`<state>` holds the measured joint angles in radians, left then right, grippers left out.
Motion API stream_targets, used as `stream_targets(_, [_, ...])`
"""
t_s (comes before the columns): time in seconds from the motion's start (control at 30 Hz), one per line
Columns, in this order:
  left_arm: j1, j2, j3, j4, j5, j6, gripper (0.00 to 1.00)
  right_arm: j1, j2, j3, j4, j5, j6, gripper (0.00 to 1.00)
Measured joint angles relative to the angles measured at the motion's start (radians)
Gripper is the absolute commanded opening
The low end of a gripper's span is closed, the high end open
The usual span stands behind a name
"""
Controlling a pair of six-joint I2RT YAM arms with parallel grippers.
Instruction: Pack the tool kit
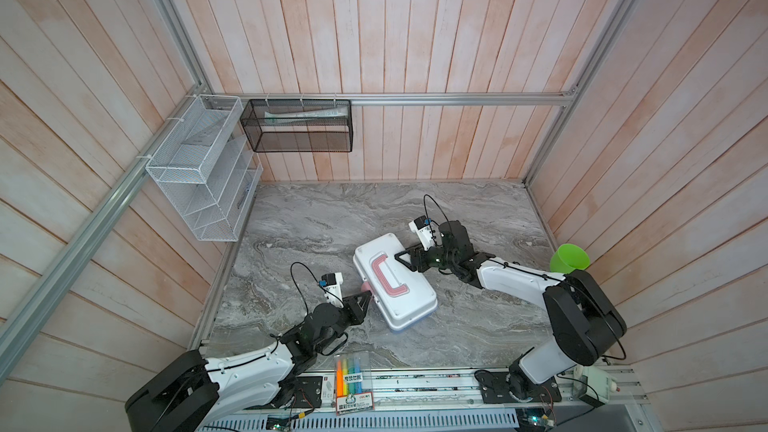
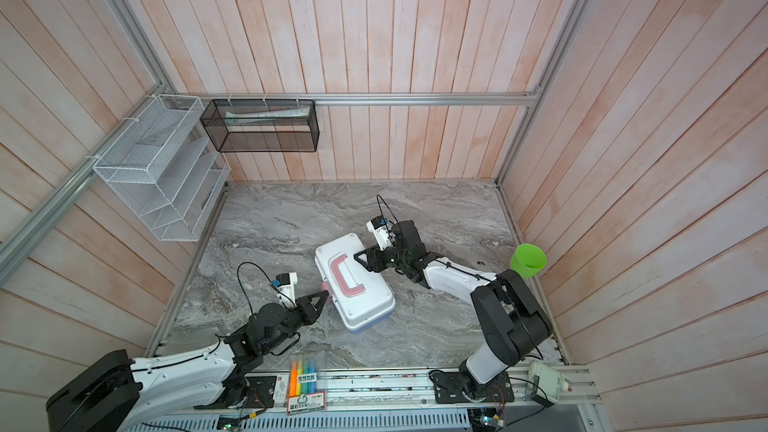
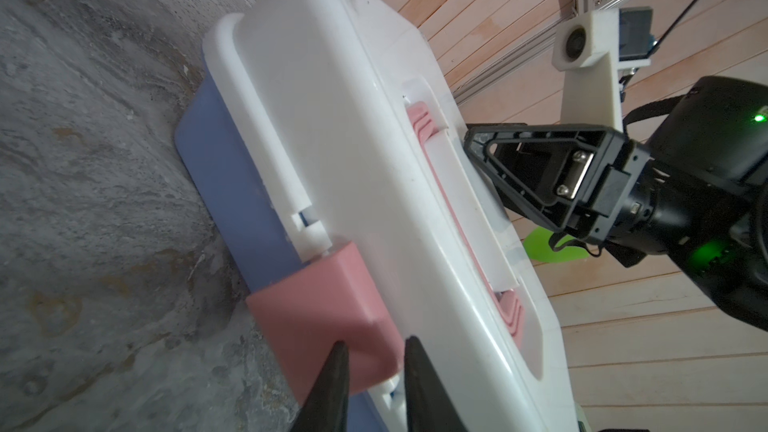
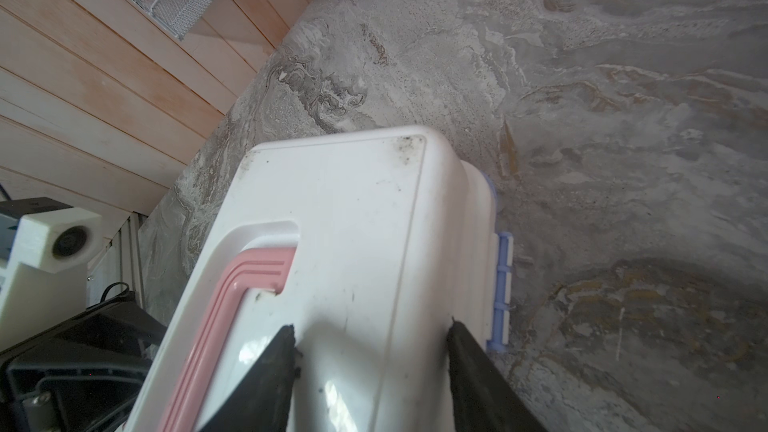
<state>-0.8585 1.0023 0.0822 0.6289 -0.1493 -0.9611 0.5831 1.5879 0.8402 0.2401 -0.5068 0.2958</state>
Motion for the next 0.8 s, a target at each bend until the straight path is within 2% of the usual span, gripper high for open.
stream_targets(0.8, [0.0,0.011,0.027,-0.028,0.007,0.011,0.22,0.0,0.0,0.0,0.0,0.0,0.0,0.54])
